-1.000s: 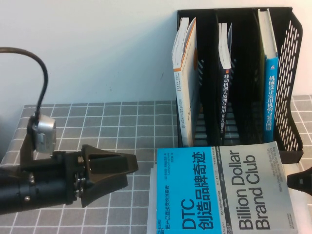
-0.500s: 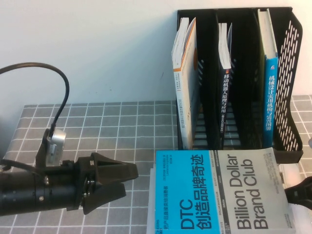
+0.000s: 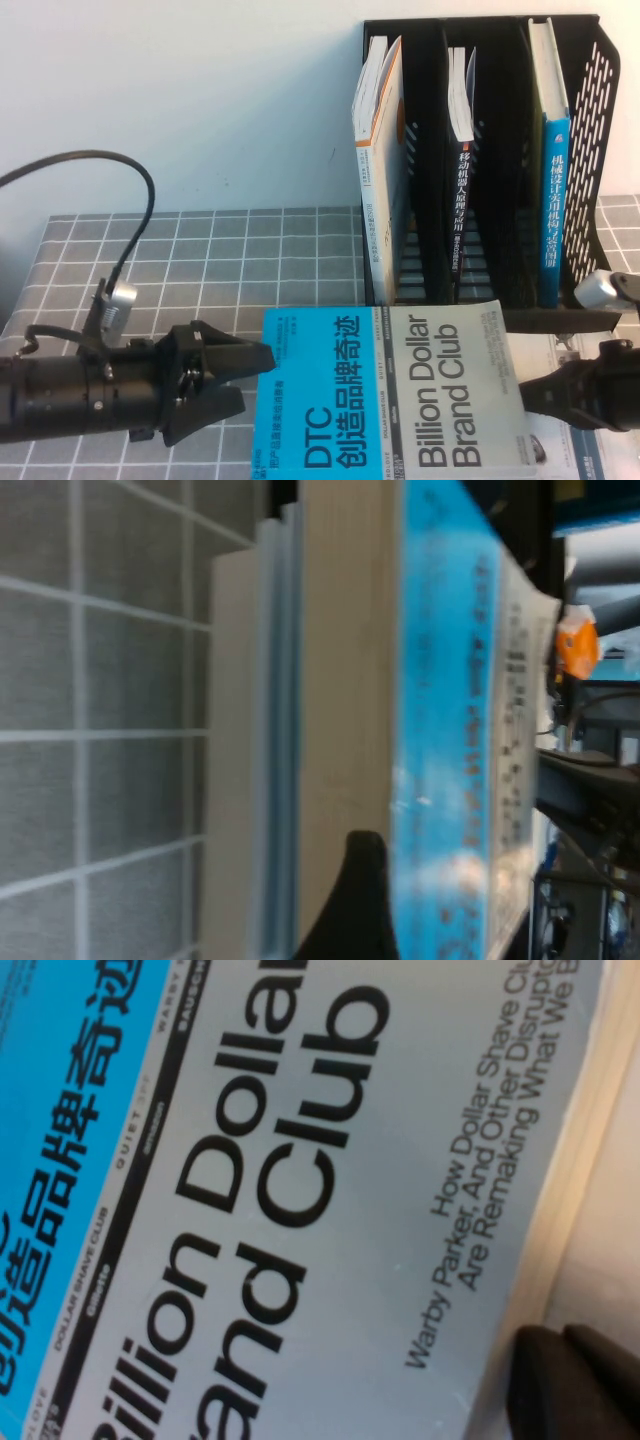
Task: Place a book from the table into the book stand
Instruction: Push book with right arm, then pick up the book with your left arm
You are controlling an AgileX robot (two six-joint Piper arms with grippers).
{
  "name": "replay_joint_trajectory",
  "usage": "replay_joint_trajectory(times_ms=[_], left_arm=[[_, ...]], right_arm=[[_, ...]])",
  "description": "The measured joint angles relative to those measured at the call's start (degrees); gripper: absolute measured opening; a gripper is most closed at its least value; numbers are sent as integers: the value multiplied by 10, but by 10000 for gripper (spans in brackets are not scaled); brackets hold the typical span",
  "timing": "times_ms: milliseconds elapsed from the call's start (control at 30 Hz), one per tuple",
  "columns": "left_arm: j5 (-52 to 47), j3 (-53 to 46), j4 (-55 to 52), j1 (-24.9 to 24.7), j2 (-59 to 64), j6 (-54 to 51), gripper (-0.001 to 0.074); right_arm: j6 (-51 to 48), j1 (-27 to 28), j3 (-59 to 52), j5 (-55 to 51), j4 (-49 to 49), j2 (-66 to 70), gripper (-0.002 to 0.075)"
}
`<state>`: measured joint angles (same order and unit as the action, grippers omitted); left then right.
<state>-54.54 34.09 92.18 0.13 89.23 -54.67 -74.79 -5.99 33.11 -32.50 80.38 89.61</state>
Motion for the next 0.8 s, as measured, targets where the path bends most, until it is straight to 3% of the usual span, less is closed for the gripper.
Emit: replay_joint_trajectory(times_ms=[167, 400, 800], left_arm=[[6, 18, -5, 13, 61, -12, 593], [-94, 66, -10, 35, 170, -43, 593], [-108, 76, 7, -15, 241, -62, 593]], right_arm=[[-11, -5, 0, 0, 18, 10, -5], [-29, -5, 0, -1, 19, 12, -4], [-41, -5, 4, -9, 20, 14, -4]])
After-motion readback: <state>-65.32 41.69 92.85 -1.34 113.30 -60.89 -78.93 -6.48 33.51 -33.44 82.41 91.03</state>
